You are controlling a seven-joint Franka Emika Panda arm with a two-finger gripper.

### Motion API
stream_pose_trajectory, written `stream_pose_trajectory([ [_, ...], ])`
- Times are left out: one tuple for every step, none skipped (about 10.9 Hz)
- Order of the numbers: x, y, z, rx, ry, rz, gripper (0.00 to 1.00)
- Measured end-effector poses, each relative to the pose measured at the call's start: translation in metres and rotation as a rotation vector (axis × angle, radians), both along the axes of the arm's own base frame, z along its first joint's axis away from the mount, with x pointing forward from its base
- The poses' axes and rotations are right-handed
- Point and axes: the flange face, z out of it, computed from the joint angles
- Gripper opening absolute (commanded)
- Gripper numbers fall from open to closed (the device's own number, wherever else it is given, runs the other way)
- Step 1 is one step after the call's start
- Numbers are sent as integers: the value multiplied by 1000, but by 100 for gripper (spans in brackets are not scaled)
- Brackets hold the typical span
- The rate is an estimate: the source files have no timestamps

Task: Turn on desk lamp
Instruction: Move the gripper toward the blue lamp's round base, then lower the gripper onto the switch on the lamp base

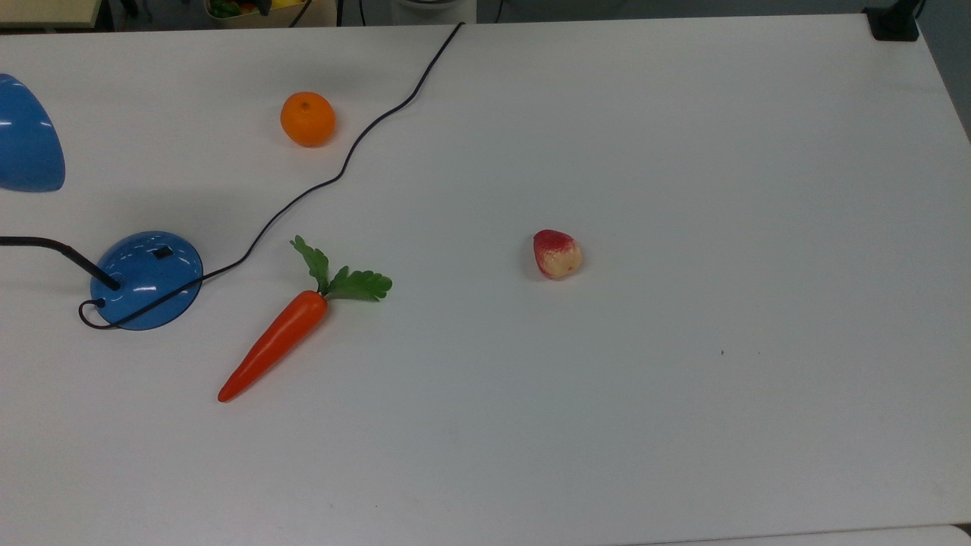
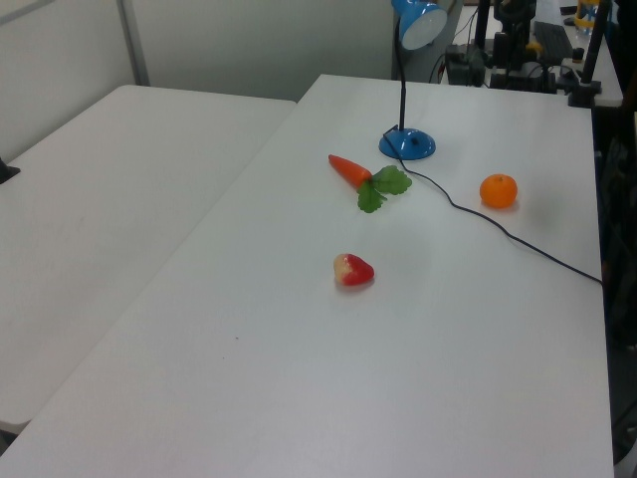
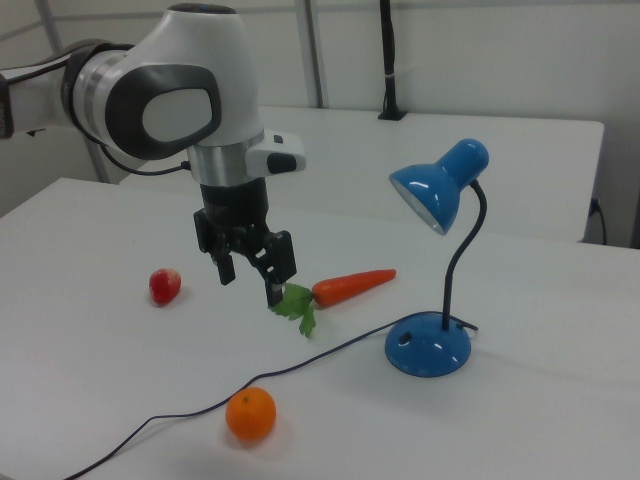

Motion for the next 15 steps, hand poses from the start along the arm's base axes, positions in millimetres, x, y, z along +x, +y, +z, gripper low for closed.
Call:
stream_pose_trajectory([
  [0,0,-1,-1,3,-23,51],
  [1,-1,-3,-2,4,-44,38],
  [2,-3,-3,-7,-6,-69,27],
  [5,-6,-2,-13,-27,-90,12],
  [8,-12,-3,-23,-55,-115,2],
  [12,-18,-4,-32,-81,-146,0],
  [18,-25,-8,-44,-116,-190,0],
  [25,-32,-14,-56,-150,-235,0],
  [33,-40,-21,-68,-182,-275,0],
  [40,-51,-29,-80,-221,-323,0],
  [46,-60,-35,-86,-261,-367,0],
  [53,-72,-43,-94,-307,-422,0],
  [59,-80,-52,-99,-336,-471,0],
  [65,-83,-63,-101,-353,-517,0],
  [73,-83,-78,-102,-370,-561,0],
])
